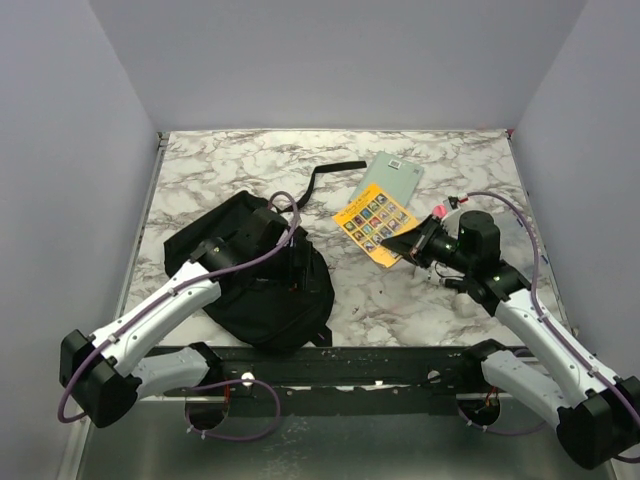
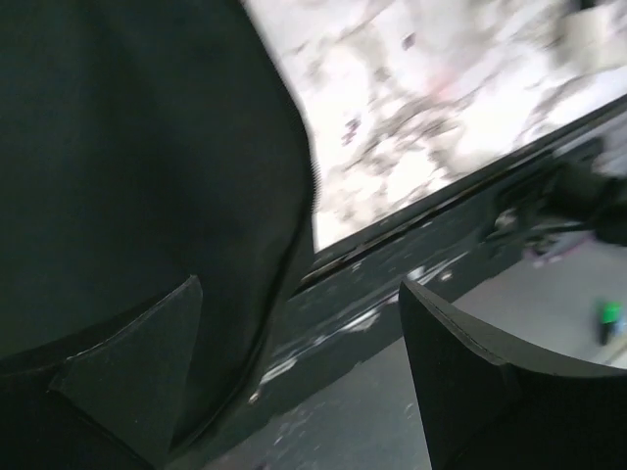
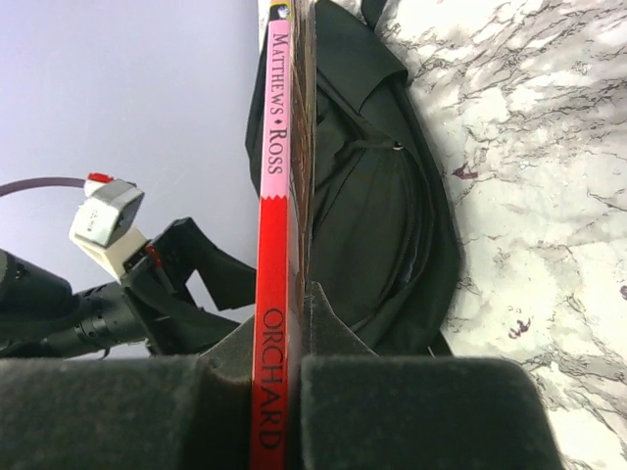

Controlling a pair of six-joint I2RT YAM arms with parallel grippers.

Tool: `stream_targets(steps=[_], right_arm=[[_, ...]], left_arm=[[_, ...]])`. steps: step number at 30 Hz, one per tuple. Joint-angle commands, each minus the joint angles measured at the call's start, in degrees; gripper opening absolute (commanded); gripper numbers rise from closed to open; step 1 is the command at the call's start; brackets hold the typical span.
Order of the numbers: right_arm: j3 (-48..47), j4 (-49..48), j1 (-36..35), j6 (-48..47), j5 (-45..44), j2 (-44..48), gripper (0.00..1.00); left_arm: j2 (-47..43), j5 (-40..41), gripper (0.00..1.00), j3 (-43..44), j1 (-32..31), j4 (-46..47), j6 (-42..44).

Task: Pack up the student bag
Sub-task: Pick up the book from the center of the board.

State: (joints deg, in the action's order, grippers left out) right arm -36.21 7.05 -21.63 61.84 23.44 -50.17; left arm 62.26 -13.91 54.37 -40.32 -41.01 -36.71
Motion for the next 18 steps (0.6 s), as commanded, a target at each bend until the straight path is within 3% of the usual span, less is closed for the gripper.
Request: stream_targets(steps=[1, 11, 13, 16, 18], right_arm=[[-2.13, 0.37, 0.01, -2.12, 3.06, -0.7, 0.0], [-0.35, 0.14, 0.02, -2.03, 3.61, -0.32, 0.0], [-0.09, 0.47, 0.05, -2.62, 3.48, -0.21, 0.0], [-0.34, 2.02, 0.02, -4.53, 2.64, -0.73, 0.0], [-0.68, 3.58, 0.01, -6.37, 2.23, -1.08, 0.0]], left_arm=[[3.38, 6.94, 0.84, 3.98, -2.11, -16.61, 7.74], [13.18, 18.6, 0.8, 5.07, -9.92, -19.74, 6.91], [14.64, 19.84, 0.7, 6.12, -10.18, -20.6, 7.08], [14.72, 20.56, 0.42, 7.89, -10.27, -21.24, 7.48], [13.39, 21.69, 0.3, 9.23, -10.22, -21.69, 7.53]])
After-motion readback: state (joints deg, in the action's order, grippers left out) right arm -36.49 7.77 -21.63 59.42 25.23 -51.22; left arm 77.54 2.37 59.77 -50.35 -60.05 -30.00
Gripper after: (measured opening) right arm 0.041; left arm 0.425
